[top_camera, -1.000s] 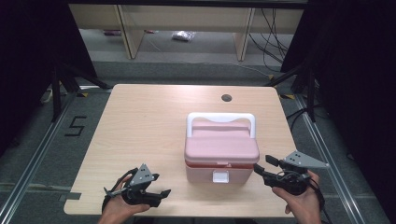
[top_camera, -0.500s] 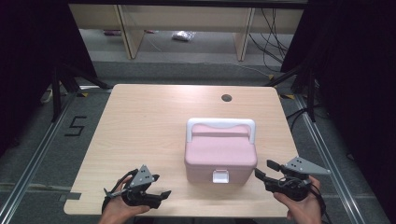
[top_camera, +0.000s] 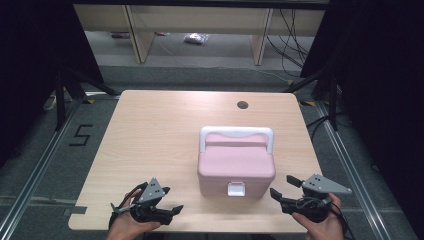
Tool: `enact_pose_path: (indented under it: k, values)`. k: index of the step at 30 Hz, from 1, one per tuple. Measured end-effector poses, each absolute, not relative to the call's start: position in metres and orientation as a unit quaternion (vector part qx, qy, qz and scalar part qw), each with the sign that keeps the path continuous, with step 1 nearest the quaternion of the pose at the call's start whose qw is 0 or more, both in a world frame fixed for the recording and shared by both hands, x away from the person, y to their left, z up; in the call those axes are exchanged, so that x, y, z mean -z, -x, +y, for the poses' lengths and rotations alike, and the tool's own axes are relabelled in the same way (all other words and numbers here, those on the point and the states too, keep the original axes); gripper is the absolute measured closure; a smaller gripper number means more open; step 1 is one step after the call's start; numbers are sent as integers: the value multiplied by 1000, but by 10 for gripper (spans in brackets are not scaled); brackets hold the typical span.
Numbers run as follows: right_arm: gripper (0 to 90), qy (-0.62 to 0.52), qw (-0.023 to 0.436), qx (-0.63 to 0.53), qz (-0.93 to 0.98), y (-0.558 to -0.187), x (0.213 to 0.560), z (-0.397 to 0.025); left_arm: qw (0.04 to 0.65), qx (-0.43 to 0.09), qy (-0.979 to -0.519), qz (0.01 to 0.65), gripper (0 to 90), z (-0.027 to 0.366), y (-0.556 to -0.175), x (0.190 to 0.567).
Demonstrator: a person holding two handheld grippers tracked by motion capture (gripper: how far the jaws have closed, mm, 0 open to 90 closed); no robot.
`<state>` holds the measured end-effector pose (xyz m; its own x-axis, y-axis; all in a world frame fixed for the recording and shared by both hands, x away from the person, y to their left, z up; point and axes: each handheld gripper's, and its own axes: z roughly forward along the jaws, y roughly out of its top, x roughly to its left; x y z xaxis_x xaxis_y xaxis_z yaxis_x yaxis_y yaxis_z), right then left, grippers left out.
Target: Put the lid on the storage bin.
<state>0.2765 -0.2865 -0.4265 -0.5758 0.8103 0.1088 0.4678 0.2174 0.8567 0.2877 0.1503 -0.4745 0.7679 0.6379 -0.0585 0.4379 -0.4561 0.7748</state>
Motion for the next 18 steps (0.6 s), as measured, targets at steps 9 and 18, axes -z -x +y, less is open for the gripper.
enact_pose_path:
  k: [9, 18]
  values:
    - [163, -417, 173, -451, 770, -266, 443, -289, 425, -113, -841, 316, 158, 150, -283, 474]
    - [161, -412, 168, -433, 784, -257, 458, -293, 421, -122, -842, 314, 158, 149, -277, 478]
